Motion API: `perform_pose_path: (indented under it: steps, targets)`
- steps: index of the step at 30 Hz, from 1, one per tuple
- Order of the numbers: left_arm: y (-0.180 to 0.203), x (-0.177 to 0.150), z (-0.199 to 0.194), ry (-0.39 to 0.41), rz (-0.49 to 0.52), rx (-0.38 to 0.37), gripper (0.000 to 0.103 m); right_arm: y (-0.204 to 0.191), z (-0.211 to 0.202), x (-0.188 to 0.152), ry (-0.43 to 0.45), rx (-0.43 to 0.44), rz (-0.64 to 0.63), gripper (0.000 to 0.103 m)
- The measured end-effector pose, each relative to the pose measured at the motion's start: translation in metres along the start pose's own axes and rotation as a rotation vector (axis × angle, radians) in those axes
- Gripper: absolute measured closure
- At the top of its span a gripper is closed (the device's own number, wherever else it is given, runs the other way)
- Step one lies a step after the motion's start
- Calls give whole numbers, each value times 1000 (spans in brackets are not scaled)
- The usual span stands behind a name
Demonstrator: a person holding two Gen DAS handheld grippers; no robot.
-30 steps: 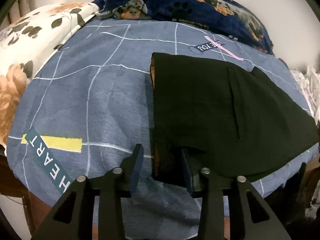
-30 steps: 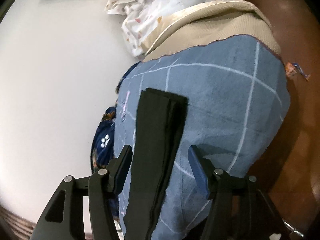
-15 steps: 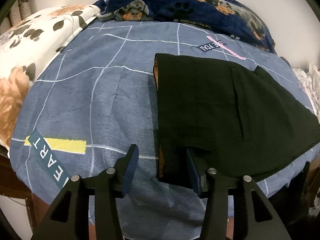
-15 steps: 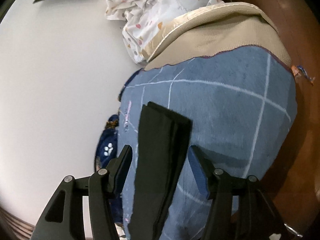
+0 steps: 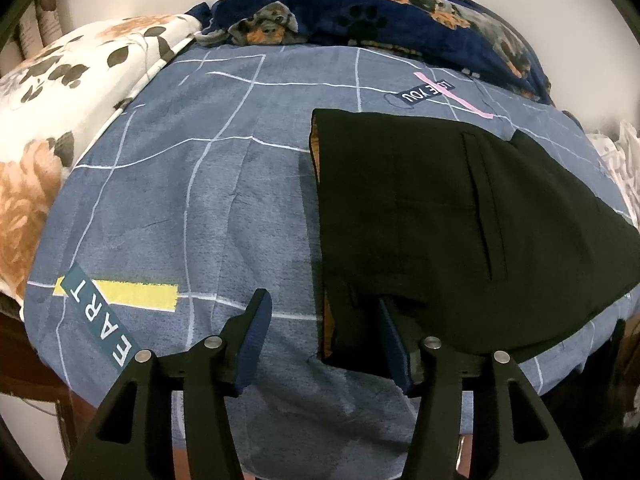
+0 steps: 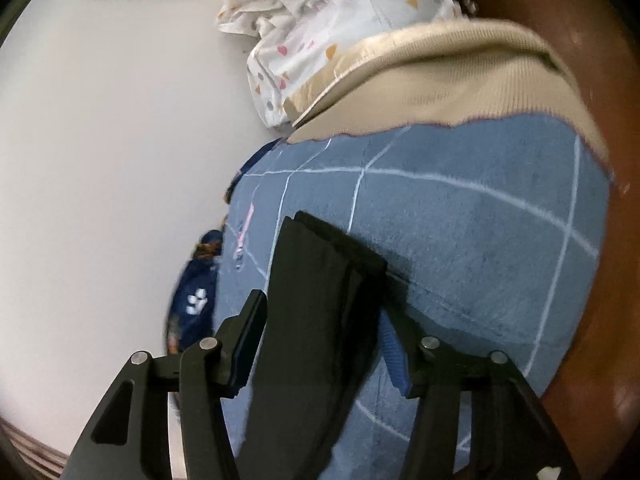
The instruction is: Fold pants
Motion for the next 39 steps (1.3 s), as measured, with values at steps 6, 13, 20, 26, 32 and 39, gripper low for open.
perform_pose_path:
  steps: [6, 13, 20, 26, 32, 39]
  targets:
    - [-3, 0, 1, -3, -19, -3, 43, -6, 10, -18, -93, 11, -60, 52]
    - [-4, 1, 1, -2, -23, -4, 43, -14, 22, -7, -66, -187, -151, 89]
    - [-3, 0, 1, 0, -26, -8, 42, -60, 14, -35, -52, -160, -302, 90]
    - [-5, 0, 1, 2, -37, -19, 42, -119, 34, -98, -139, -58, -415, 90]
    - [-6, 0, 1, 5, -47, -29, 42, -134, 60, -185, -277, -54, -514, 90]
    - [-7, -1, 1, 8, -55, -36, 42, -120, 90, -266, -407, -101, -604, 90]
Point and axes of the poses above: each gripper's, at about its wrist camera, not at the fingertips, and z roughly the way its jaws point, y to its right, x to its top, the point moved 6 cm from there along z, roughly the way its jaws point, and after that the axes turned 1 degree about z, right-handed, at the moved point
